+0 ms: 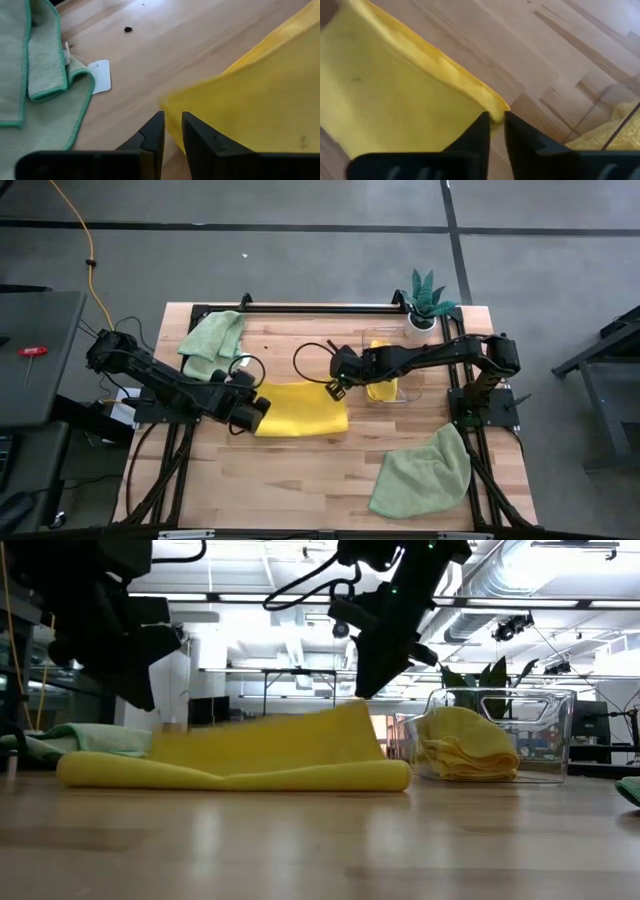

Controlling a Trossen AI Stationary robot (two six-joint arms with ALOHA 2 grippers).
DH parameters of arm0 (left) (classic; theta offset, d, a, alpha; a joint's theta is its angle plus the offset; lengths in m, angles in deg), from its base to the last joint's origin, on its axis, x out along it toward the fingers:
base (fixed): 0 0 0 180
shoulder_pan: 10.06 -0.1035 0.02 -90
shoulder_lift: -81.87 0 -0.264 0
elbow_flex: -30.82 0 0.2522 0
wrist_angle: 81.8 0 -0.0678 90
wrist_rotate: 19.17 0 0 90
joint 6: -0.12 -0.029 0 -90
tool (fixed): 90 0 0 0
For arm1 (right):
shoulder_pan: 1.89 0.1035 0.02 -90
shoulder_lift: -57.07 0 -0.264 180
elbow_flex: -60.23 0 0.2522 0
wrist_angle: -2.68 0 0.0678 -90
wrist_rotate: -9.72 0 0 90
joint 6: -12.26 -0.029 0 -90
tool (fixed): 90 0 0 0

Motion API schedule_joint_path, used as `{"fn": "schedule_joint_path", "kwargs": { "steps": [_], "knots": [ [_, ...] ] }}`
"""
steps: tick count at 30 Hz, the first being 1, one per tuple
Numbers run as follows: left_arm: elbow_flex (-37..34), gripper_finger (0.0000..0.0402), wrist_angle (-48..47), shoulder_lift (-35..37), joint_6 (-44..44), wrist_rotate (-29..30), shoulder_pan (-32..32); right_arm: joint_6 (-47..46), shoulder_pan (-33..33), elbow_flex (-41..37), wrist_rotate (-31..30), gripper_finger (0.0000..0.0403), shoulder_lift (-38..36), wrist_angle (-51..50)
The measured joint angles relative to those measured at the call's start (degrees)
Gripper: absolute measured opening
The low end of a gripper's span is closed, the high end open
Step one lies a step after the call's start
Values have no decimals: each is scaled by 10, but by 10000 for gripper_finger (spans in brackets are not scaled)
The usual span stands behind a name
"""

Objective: Fold microfiber towels
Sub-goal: Fold the yellow microfiber towel

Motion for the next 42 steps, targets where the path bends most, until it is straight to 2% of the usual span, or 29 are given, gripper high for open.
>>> {"fn": "schedule_joint_path", "kwargs": {
  "steps": [8,13,17,20,24,28,30,32,36,42],
  "knots": [
    [0,136,-6,7,-70,-23,-24,41,-4,0,-32,174,0,6],
    [12,176,-29,38,-131,-27,-34,88,-7,0,-27,221,-6,14],
    [27,192,-34,92,-170,-27,-28,122,-3,0,-10,233,-28,19],
    [30,194,5,144,-209,-38,-5,136,11,0,12,233,-44,32],
    [29,192,125,198,-298,-59,40,167,36,0,50,233,-50,74],
    [29,191,228,211,-397,-71,93,189,64,0,91,233,-50,123],
    [30,191,245,205,-435,-80,117,189,77,0,94,233,-50,133],
    [29,191,222,188,-449,-90,135,191,88,0,95,233,-49,136],
    [28,191,167,125,-451,-113,149,195,108,0,100,233,-49,117],
    [29,191,174,5,-464,-141,145,164,118,-19,98,233,-49,114]
  ]
}}
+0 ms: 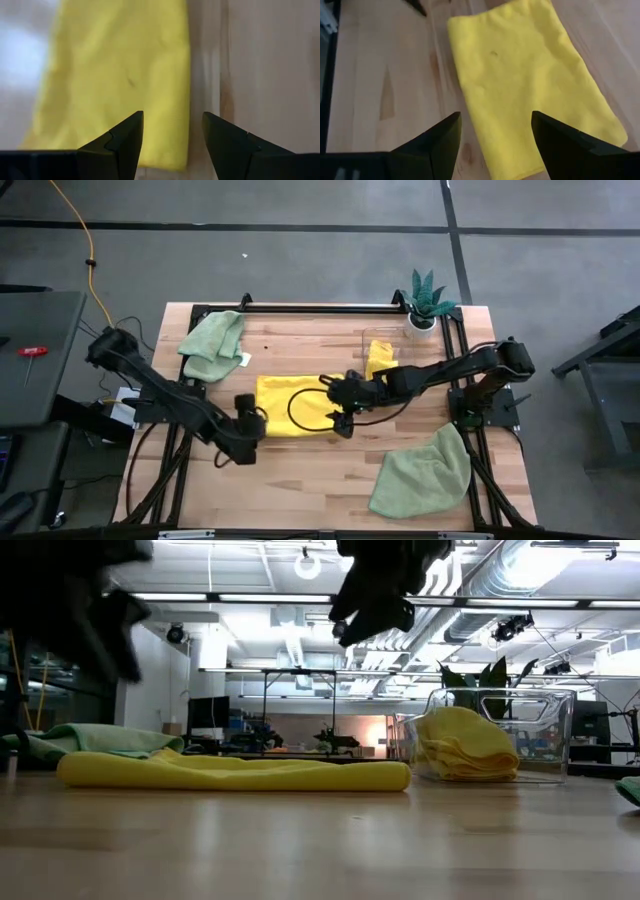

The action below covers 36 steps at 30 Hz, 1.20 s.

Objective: Fold microfiber towels
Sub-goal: Fold the yellow microfiber towel

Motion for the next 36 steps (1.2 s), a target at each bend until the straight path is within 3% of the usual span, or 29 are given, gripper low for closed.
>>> {"fn": "schedule_joint_path", "kwargs": {
  "steps": [4,9,18,23,29,36],
  "knots": [
    [0,191,-3,-79,-8,-65,-16,-20,0,-13,-2,233,1,0],
    [-1,191,-9,-148,3,-105,-30,-29,0,-13,-3,233,1,0],
    [-1,183,-3,-150,7,-128,-18,-30,0,-13,-1,233,1,-8],
    [0,123,-5,-130,7,-145,2,-12,3,-13,21,233,4,-32],
    [-1,16,-5,-130,7,-142,21,140,34,-13,66,233,38,-34],
    [-1,6,-4,-130,9,-135,22,256,71,-13,50,233,114,6]
  ]
}}
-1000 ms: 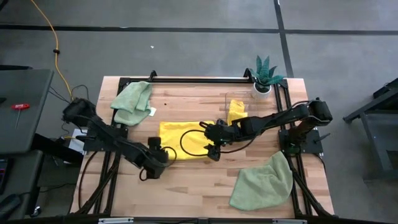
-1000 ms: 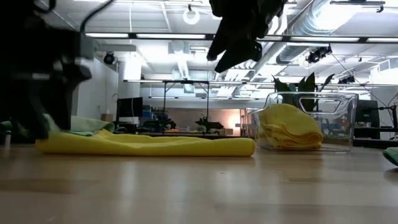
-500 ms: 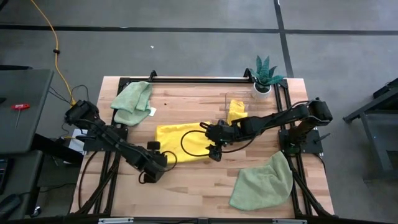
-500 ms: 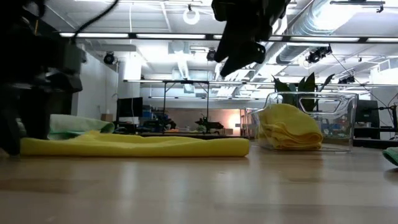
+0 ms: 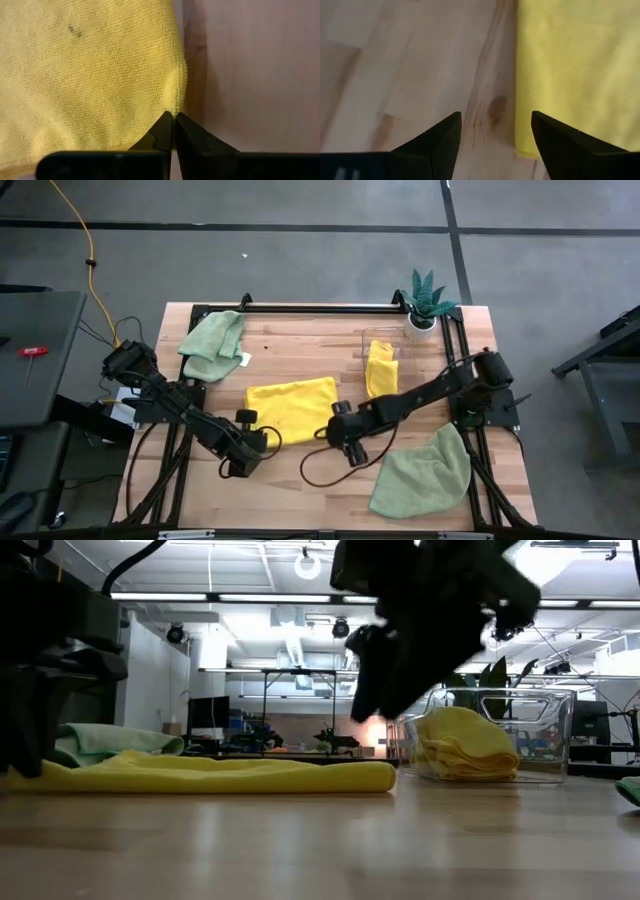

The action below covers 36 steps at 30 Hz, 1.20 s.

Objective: Fold microfiber towels
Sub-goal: Fold the yellow microfiber towel

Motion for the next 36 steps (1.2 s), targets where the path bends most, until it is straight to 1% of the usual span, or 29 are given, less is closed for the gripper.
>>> {"fn": "schedule_joint_path", "kwargs": {
  "steps": [6,8,11,15,21,24,27,28,31,34,36],
  "knots": [
    [0,4,0,0,5,2,0,-6,5,0,-65,233,41,9],
    [0,2,0,0,5,2,-1,-15,-1,0,-69,233,47,8],
    [0,2,0,0,5,3,-1,-27,-8,0,-57,222,52,3],
    [0,1,-2,0,5,3,-1,-30,-12,0,-43,186,60,-8],
    [0,1,-4,0,14,3,-1,-34,-7,1,-36,113,73,-21],
    [0,1,-3,0,43,-10,1,-76,-1,1,-30,71,71,-28],
    [1,1,13,0,85,-37,15,-136,7,1,19,18,68,-42],
    [1,1,22,0,101,-47,22,-154,11,1,48,9,67,-43],
    [1,0,64,0,147,-84,45,-214,25,1,127,13,66,-47],
    [2,0,113,1,196,-143,59,-258,37,1,212,4,56,-37],
    [2,0,137,7,217,-180,64,-285,44,1,263,5,45,-22]
  ]
}}
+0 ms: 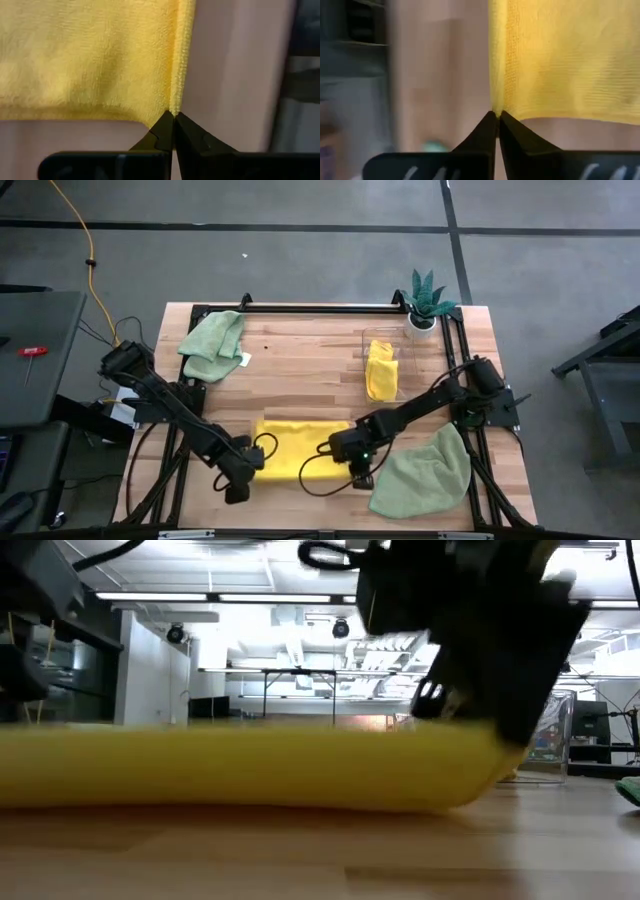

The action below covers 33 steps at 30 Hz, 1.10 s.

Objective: Fold microfiber towels
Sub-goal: Fold the yellow microfiber towel

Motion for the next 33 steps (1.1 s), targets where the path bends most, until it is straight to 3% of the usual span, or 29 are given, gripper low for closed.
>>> {"fn": "schedule_joint_path", "kwargs": {
  "steps": [3,7,11,17,33],
  "knots": [
    [0,0,18,19,17,-28,0,-31,0,0,51,2,-21,17],
    [-1,0,1,66,19,-39,-11,-55,-13,-1,67,2,-60,31],
    [-2,0,-40,111,11,-15,-34,-71,-39,-1,38,1,-78,15],
    [-2,0,-111,145,9,43,-81,-88,-57,-2,-57,1,-76,-69],
    [-2,3,-146,104,-29,123,-139,-180,-40,-2,-146,0,-67,-88]
  ]
}}
